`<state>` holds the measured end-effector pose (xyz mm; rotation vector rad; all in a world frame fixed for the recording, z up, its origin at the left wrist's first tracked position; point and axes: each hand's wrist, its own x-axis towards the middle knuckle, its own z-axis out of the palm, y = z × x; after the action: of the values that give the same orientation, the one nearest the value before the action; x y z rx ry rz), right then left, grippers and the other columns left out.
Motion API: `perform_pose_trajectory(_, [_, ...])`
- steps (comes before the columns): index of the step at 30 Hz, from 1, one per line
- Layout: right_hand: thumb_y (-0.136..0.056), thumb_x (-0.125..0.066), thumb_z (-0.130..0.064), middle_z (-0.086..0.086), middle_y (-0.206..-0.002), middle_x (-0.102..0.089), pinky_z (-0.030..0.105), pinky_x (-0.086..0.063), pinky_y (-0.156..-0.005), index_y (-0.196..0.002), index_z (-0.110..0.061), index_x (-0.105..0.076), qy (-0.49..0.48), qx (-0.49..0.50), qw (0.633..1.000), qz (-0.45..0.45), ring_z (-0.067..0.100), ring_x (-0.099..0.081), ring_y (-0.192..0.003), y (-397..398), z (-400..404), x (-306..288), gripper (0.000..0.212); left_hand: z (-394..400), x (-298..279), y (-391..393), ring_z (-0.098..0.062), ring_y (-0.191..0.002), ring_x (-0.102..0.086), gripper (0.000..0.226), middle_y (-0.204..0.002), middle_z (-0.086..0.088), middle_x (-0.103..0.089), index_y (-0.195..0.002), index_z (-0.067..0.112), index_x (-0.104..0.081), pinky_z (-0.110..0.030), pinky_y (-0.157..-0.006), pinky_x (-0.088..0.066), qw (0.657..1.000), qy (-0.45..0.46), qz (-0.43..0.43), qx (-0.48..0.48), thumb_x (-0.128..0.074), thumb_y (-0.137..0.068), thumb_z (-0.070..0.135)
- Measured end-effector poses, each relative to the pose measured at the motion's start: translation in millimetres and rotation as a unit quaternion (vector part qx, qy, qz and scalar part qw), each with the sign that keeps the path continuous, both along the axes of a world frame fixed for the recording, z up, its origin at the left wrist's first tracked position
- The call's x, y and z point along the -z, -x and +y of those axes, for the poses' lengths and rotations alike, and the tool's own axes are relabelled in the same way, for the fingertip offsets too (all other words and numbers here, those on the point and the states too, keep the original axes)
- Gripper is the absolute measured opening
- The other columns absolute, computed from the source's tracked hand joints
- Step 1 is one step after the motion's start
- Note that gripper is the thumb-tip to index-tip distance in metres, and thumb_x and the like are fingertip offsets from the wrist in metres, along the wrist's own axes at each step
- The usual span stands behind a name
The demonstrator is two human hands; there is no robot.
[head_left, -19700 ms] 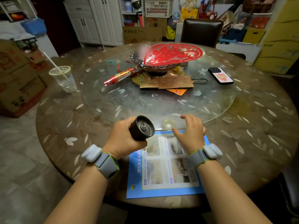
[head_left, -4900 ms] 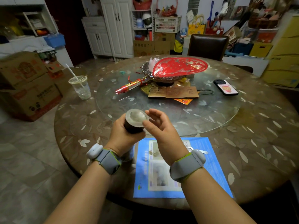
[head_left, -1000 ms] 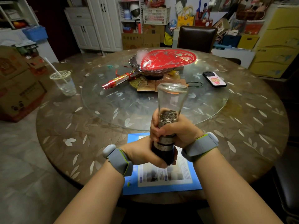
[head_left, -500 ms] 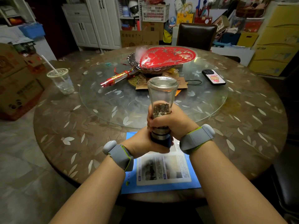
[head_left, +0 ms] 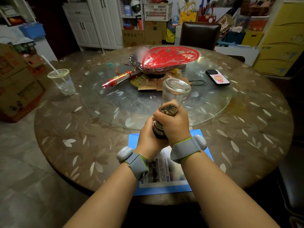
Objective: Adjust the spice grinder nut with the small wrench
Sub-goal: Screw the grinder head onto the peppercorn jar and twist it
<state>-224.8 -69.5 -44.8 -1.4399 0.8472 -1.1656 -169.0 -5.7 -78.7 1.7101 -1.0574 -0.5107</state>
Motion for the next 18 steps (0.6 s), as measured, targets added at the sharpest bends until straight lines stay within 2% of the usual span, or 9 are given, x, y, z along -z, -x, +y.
perform_pose_trajectory(2, [-0.055, -0.068, -0.017, 0.017, -0.069, -0.062, 0.040, -0.051, -0.065, -0.072, -0.007, -0.057, -0.010, 0.039, 0.999, 0.009, 0.027, -0.059, -0.063, -1.5, 3.9, 2.0, 0.023, 0.0, -1.2, 11.0, 0.000, -0.077, -0.055, 0.059, -0.089, 0.007, -0.060, -0.119, 0.003, -0.051, -0.011, -0.066, -0.046, 0.997, 0.037, 0.057, -0.034, -0.076, -0.067, 0.014])
perform_pose_trajectory(4, [-0.056, -0.071, -0.016, 0.005, -0.065, -0.060, 0.037, -0.052, -0.067, -0.071, -0.016, -0.056, -0.045, 0.073, 0.996, -0.016, 0.021, -0.057, -0.061, -3.5, 10.1, 2.3, 0.021, -0.4, -5.2, 20.2, -0.013, -0.078, -0.056, 0.074, -0.087, -0.005, -0.060, -0.118, -0.001, -0.049, -0.028, -0.069, -0.049, 0.985, 0.048, 0.145, -0.084, -0.062, -0.061, 0.044])
perform_pose_trajectory(5, [-0.058, -0.074, -0.015, 0.000, -0.064, -0.059, 0.037, -0.053, -0.069, -0.070, -0.021, -0.055, -0.075, 0.087, 0.993, -0.034, 0.020, -0.057, -0.061, -5.2, 12.4, 3.5, 0.023, -0.3, -5.3, 21.5, -0.020, -0.083, -0.058, 0.079, -0.091, -0.008, -0.061, -0.119, 0.002, -0.049, -0.035, -0.074, -0.050, 0.983, 0.041, 0.145, -0.103, -0.055, -0.059, 0.052])
perform_pose_trajectory(8, [-0.050, -0.086, -0.033, 0.003, -0.068, -0.062, 0.050, -0.057, -0.076, -0.071, -0.030, -0.056, -0.186, 0.103, 0.973, -0.093, 0.031, -0.063, -0.068, -12.0, 17.3, 9.8, 0.037, 1.8, 3.0, 12.3, -0.029, -0.100, -0.061, 0.057, -0.111, -0.008, -0.064, -0.128, 0.013, -0.045, -0.035, -0.079, -0.048, 0.991, -0.028, -0.010, -0.127, -0.066, -0.079, 0.034])
perform_pose_trajectory(10, [-0.037, -0.088, -0.056, 0.009, -0.070, -0.061, 0.059, -0.055, -0.076, -0.074, -0.025, -0.055, -0.237, 0.088, 0.960, -0.120, 0.034, -0.062, -0.067, -14.7, 13.2, 20.2, 0.058, 2.6, 7.5, 5.8, -0.028, -0.098, -0.061, 0.058, -0.112, -0.007, -0.065, -0.127, 0.016, -0.043, -0.034, -0.077, -0.048, 0.989, -0.046, -0.073, -0.119, -0.071, -0.078, 0.029])
perform_pose_trajectory(11, [-0.034, -0.088, -0.062, 0.010, -0.069, -0.060, 0.056, -0.056, -0.075, -0.074, -0.022, -0.054, -0.251, 0.079, 0.957, -0.122, 0.031, -0.059, -0.064, -13.7, 11.6, 22.0, 0.065, 3.4, 10.2, 2.9, -0.027, -0.095, -0.062, 0.061, -0.111, -0.005, -0.065, -0.125, 0.018, -0.042, -0.034, -0.075, -0.048, 0.988, -0.049, -0.099, -0.110, -0.074, -0.075, 0.029])
perform_pose_trajectory(12, [-0.037, -0.089, -0.060, 0.010, -0.068, -0.059, 0.048, -0.056, -0.069, -0.074, -0.022, -0.053, -0.268, 0.072, 0.953, -0.125, 0.028, -0.057, -0.060, -10.9, 12.9, 18.1, 0.064, 4.0, 10.4, 0.2, -0.026, -0.094, -0.061, 0.064, -0.108, -0.003, -0.064, -0.124, 0.021, -0.041, -0.033, -0.073, -0.047, 0.986, -0.052, -0.126, -0.099, -0.076, -0.071, 0.029])
perform_pose_trajectory(15, [-0.068, -0.084, -0.025, 0.007, -0.064, -0.060, 0.025, -0.050, -0.051, -0.082, -0.013, -0.055, -0.329, 0.060, 0.924, -0.184, 0.016, -0.057, -0.050, -1.7, 9.7, 15.4, 0.035, 14.2, 6.3, -12.5, -0.023, -0.095, -0.059, 0.073, -0.107, -0.001, -0.060, -0.124, 0.028, -0.041, -0.031, -0.073, -0.047, 0.979, -0.077, -0.190, -0.021, -0.079, -0.062, 0.025])
perform_pose_trajectory(18, [-0.080, -0.073, -0.021, 0.005, -0.069, -0.058, 0.028, -0.054, -0.062, -0.079, -0.009, -0.057, -0.411, -0.003, 0.875, -0.256, 0.014, -0.060, -0.060, 7.7, 4.5, 12.9, 0.021, 29.3, -0.8, -25.0, -0.015, -0.095, -0.059, 0.078, -0.106, 0.004, -0.059, -0.125, 0.028, -0.045, -0.028, -0.081, -0.050, 0.984, -0.040, -0.171, 0.020, -0.084, -0.059, 0.026])
